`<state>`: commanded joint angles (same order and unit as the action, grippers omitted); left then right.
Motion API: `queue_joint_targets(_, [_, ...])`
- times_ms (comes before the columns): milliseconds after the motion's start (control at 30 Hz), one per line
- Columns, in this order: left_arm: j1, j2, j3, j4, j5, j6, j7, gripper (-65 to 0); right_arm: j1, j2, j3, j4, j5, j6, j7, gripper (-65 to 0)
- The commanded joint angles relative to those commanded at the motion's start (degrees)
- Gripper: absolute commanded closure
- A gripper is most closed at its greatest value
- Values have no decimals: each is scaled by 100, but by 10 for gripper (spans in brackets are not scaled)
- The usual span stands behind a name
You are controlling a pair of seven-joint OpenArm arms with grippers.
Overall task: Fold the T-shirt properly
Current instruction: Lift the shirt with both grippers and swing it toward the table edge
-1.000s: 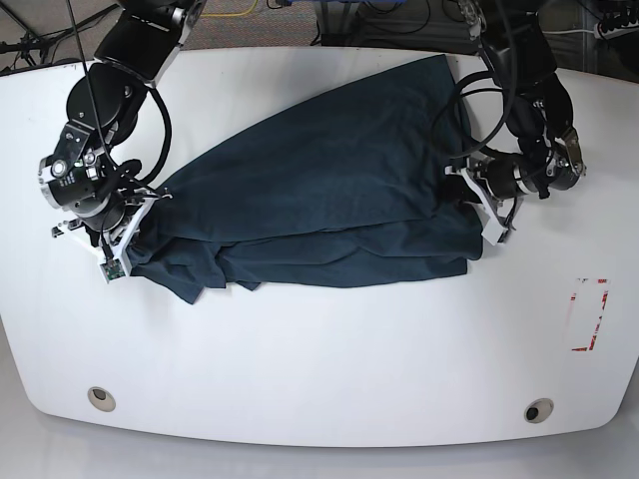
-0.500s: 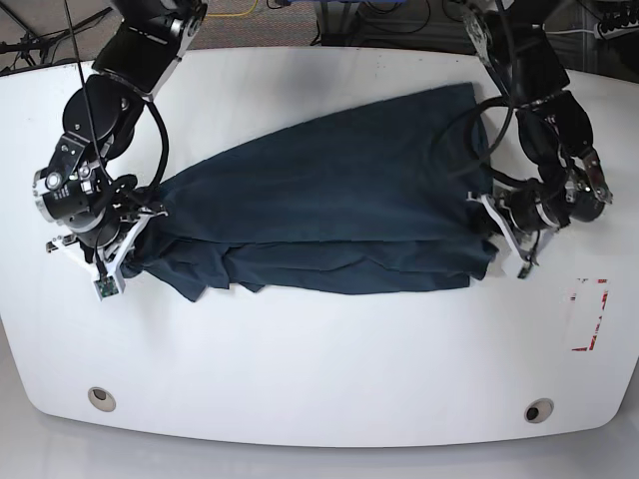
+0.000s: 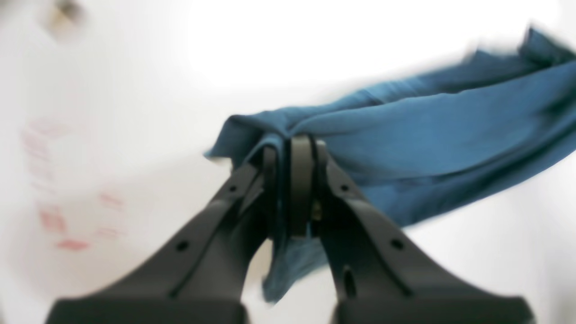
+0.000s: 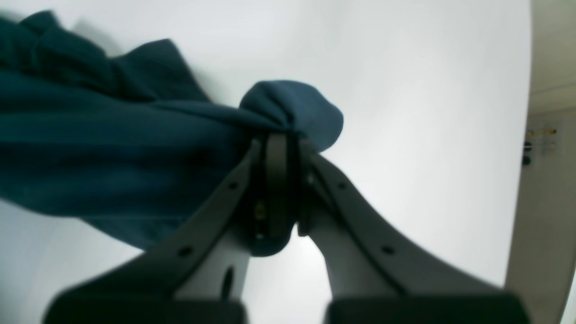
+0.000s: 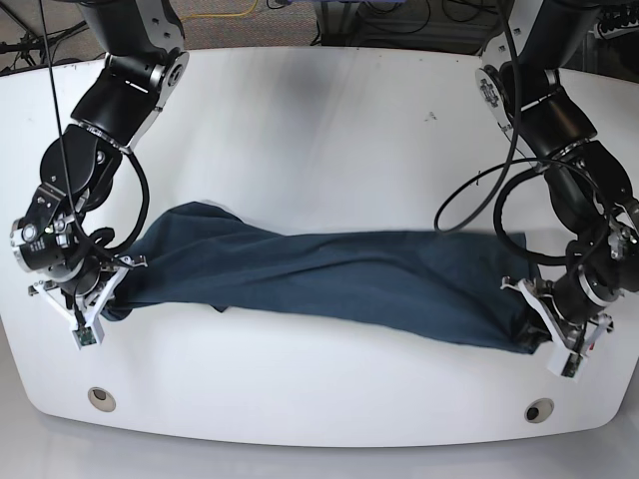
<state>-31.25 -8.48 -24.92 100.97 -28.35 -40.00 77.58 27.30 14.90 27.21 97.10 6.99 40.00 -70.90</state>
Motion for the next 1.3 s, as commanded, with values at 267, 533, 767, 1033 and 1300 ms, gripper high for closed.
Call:
queue_joint_targets(267, [-765, -220, -9, 123, -9, 0, -9, -3, 985, 457, -396, -308, 0, 0, -79, 0])
queue_joint_targets(533, [-1785, -237, -9, 123, 0, 180, -18, -3, 2119, 703, -870, -316, 0, 0, -149, 0])
queue_joint_targets(767, [-2198, -229, -9, -114, 9, 330, -18, -4, 2813, 765, -879, -299, 0, 0, -360, 0])
queue_joint_targets(1033, [-1389, -211, -9, -105, -18, 312, -18, -4, 2022, 800, -844, 527, -9, 0, -413, 0])
queue_joint_targets(1300, [-237, -246, -18, -88, -26, 295, -18, -4, 325, 554, -668, 1582, -35, 0, -413, 0])
